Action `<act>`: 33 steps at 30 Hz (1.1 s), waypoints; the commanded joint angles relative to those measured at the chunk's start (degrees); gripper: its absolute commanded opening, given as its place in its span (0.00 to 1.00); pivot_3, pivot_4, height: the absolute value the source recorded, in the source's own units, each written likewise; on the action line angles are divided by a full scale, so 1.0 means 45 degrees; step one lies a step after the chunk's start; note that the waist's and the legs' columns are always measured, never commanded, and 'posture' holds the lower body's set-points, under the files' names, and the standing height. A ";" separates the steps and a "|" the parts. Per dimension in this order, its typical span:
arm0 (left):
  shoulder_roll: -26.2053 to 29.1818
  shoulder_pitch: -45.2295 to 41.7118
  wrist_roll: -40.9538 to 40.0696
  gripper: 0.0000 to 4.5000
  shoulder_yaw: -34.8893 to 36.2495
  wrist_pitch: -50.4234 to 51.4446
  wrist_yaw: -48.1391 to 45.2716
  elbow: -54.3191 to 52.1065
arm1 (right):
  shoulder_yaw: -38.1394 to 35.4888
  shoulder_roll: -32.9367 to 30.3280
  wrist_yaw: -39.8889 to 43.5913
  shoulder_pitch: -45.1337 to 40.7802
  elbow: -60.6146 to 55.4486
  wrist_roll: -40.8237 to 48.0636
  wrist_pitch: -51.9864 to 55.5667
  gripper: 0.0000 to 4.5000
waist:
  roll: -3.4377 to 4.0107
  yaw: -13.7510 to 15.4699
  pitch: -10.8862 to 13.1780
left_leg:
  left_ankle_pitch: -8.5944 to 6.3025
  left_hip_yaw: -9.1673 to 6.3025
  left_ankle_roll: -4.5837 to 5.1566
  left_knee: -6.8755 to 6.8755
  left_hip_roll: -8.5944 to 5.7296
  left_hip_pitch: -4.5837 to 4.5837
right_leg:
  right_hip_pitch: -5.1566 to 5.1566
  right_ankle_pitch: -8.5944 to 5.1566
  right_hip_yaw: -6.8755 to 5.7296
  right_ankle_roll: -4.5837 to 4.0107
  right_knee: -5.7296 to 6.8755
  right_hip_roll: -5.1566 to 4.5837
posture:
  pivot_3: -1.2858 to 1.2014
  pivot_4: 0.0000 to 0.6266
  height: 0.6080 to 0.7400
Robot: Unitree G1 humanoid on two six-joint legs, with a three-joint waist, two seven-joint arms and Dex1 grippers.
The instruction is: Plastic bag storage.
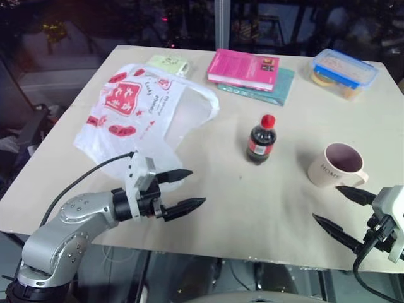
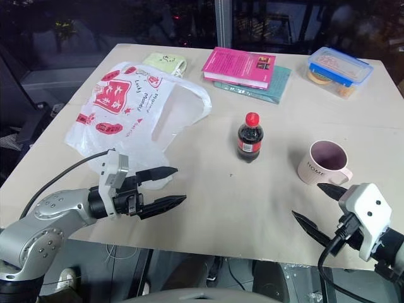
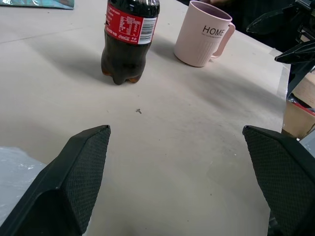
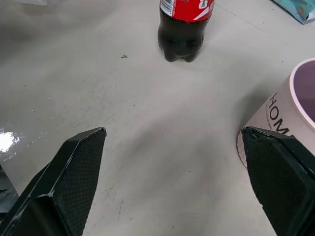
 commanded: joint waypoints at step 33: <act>-0.2243 -0.8003 0.8994 1.00 -0.5092 0.3441 1.0827 0.4659 | 0.3725 -0.0164 0.1480 -0.4695 0.1562 -0.1116 -0.3543 1.00 | -0.0019 0.0190 0.0002 | 0.0042 0.0001 -0.0036 0.0008 0.0023 -0.0014 | -0.0020 0.0033 0.0018 -0.0017 0.0002 0.0105 | 0.52 0.24 1.00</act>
